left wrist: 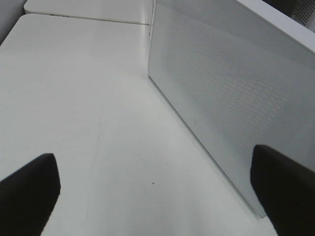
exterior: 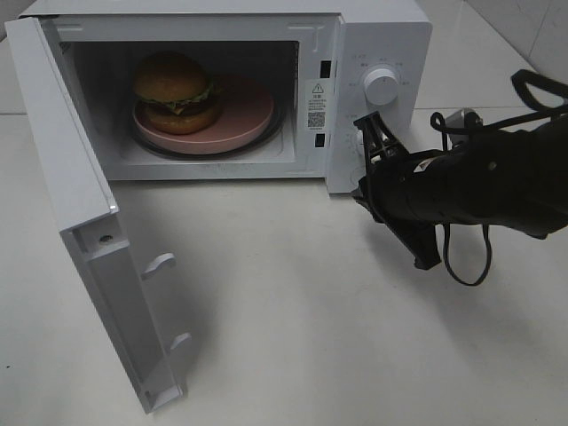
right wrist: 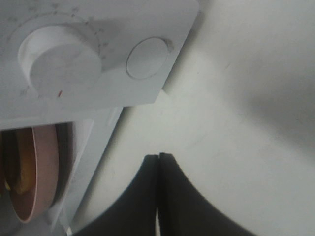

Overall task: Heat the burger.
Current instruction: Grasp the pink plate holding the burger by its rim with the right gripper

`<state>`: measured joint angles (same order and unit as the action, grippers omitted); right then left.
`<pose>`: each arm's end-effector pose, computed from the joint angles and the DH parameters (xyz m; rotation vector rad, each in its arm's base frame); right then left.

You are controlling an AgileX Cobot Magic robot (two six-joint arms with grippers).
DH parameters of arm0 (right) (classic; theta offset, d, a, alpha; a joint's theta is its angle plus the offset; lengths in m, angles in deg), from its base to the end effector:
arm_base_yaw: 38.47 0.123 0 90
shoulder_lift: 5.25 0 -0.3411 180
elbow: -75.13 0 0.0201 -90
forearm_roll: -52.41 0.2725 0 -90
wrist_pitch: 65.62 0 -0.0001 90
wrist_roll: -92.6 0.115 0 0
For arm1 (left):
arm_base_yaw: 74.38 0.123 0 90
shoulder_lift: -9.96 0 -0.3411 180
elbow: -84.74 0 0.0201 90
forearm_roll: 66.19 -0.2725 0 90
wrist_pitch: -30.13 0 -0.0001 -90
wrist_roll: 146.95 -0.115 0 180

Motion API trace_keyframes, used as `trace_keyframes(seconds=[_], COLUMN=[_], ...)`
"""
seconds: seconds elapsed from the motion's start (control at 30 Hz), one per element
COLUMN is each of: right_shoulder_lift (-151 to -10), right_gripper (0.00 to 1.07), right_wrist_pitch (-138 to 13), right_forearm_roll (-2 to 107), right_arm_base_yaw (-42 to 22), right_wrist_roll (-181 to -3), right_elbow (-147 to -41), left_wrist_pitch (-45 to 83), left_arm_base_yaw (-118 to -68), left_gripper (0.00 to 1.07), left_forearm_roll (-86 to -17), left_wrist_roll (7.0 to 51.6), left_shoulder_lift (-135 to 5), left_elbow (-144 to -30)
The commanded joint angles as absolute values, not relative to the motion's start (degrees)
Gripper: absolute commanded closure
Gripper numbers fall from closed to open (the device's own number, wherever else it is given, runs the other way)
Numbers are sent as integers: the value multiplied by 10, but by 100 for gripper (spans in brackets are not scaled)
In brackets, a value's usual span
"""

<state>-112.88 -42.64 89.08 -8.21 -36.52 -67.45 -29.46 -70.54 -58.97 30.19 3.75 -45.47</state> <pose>0.3296 0.1613 0.1700 1.1951 1.9927 0.8480 -0.0203 -0.0139 0.2798 -0.0125 2.0119 -0.0756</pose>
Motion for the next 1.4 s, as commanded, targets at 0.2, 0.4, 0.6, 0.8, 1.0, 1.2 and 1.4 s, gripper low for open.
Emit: trace_keyframes(seconds=[0.2,0.4,0.6,0.8,1.0,1.2,1.4], right_shoulder_lift=[-1058,-1021,-991,-968,-956,-956,-956], right_gripper=[106,105,104,102,101,99,98], right_wrist_pitch=[-559,-633,-724,-807,-892,-981,-1034], right_forearm_roll=[886,886,885,862,757,681,645], right_arm_base_yaw=[-84,-84,-99,-128,-131,-131,-131], right_wrist_roll=[-592,-721,-821,-900,-907,-966,-1041], right_elbow=[-672,-672,-672,-672,-675,-706,-735], left_wrist_pitch=[-292,-292,-292,-292,-292,-292,-292], left_arm_base_yaw=[-703,-703,-703,-703,-703,-703,-703], left_gripper=[9,9,9,9,9,9,9], left_forearm_roll=[-585,-585,-585,-585,-585,-585,-585], left_wrist_roll=[306,306,306,306,306,306,306], left_shoulder_lift=[49,49,49,49,49,49,49], left_elbow=[-451,-451,-451,-451,-451,-451,-451])
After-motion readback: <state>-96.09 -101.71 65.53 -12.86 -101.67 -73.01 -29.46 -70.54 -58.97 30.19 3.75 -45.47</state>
